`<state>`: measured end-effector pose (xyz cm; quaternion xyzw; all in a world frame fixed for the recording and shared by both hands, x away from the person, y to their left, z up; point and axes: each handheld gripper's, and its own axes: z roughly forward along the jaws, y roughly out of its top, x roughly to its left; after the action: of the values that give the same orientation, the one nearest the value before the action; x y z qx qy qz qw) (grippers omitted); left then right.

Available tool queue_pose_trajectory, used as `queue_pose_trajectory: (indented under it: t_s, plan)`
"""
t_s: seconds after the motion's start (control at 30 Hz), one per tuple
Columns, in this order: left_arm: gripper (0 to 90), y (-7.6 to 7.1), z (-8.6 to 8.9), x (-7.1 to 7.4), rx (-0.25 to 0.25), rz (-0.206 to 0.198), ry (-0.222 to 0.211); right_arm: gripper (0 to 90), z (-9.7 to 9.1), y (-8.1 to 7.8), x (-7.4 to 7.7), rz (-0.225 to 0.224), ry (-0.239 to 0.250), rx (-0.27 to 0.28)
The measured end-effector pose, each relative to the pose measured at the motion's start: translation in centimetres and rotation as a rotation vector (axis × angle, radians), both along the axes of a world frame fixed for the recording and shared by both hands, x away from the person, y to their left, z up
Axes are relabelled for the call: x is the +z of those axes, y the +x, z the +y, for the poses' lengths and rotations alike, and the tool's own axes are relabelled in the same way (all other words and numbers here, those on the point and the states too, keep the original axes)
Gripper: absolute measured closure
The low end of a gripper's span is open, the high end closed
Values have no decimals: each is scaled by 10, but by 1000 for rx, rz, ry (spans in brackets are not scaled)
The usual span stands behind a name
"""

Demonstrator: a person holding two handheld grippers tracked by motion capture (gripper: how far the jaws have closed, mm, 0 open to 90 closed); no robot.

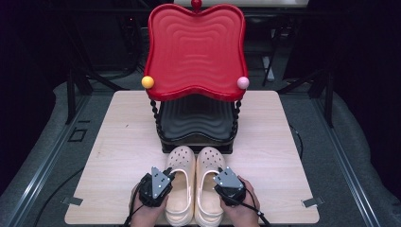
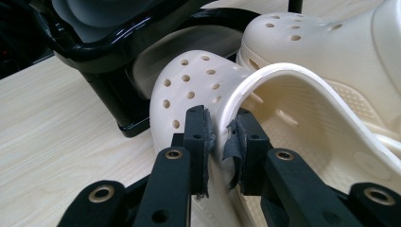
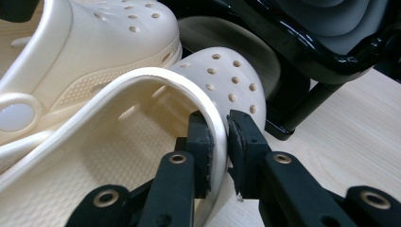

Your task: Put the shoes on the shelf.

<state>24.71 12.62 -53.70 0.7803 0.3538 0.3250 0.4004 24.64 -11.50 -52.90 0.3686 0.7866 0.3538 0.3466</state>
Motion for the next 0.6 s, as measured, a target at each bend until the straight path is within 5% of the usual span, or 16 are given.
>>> queue_pose_trajectory:
  t_s: [0.6]
  plan:
    - [818, -19, 19, 34, 1, -48, -32, 821, -8, -19, 26, -38, 20, 13]
